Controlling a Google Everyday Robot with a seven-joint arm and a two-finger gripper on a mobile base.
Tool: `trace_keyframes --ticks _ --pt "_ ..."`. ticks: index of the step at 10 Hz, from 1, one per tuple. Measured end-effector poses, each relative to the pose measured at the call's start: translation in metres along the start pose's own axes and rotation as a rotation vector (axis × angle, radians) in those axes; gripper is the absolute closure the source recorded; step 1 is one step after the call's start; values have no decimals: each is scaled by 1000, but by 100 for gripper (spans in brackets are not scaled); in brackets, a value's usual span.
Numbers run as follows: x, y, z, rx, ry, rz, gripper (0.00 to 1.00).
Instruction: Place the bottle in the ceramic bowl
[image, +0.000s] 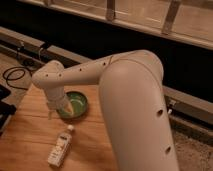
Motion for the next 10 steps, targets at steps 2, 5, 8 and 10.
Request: trace_keyframes --ticks 2,5,8,10 --pt "29 -10 8 34 51 -26 35" --pt "41 -14 11 52 75 -44 35" --pt "44 -12 15 44 96 -37 35" --pt "54 -11 37 14 140 -20 35"
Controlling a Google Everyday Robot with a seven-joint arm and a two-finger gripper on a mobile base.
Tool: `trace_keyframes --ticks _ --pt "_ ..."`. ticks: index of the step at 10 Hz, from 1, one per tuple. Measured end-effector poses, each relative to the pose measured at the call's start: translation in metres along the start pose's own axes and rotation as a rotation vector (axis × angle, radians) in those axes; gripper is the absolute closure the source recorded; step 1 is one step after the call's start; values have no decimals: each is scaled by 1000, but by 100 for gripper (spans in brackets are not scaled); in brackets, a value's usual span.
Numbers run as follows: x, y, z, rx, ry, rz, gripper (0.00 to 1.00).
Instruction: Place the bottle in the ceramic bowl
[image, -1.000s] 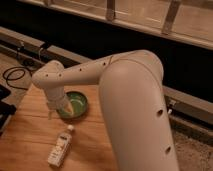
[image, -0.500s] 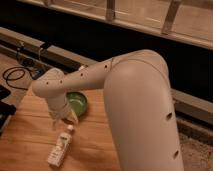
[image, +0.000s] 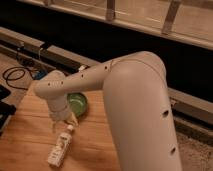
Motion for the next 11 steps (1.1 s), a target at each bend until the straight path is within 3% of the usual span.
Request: trace_keyframes --ticks 4,9,11 --pt "9 -2 60 -96 85 37 35" --pt "19 34 74 -173 110 -6 35" --pt "22 50 93 -193 133 -18 35"
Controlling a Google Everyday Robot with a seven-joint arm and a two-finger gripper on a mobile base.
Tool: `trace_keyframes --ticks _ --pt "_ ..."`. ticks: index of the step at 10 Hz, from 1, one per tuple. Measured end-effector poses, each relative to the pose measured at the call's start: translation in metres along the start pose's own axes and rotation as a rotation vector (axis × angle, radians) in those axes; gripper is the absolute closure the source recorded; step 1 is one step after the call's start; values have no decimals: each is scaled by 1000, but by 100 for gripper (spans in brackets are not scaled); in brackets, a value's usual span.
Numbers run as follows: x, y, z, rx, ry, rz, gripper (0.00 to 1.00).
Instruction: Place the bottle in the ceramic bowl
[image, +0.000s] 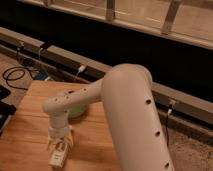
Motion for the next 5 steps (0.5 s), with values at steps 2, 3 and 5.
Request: trace_keyframes --ticks 2,3,5 --pt "-3 -5 12 -12 14 4 35" --pt "-3 -7 13 -18 14 9 37" --pt "-3 -10 11 -16 8 10 56"
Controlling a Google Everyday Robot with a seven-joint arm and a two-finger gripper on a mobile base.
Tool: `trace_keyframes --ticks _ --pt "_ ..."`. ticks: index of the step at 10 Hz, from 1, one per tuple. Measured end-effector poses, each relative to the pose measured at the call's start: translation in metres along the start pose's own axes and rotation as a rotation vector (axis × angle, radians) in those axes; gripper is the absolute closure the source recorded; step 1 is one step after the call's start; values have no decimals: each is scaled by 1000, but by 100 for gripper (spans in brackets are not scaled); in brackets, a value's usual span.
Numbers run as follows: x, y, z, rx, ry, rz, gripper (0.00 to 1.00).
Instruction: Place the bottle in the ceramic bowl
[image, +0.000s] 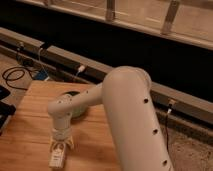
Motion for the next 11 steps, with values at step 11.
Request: trace_keyframes --ticks 11 --pt "15 -37 -120 -4 -215 32 100"
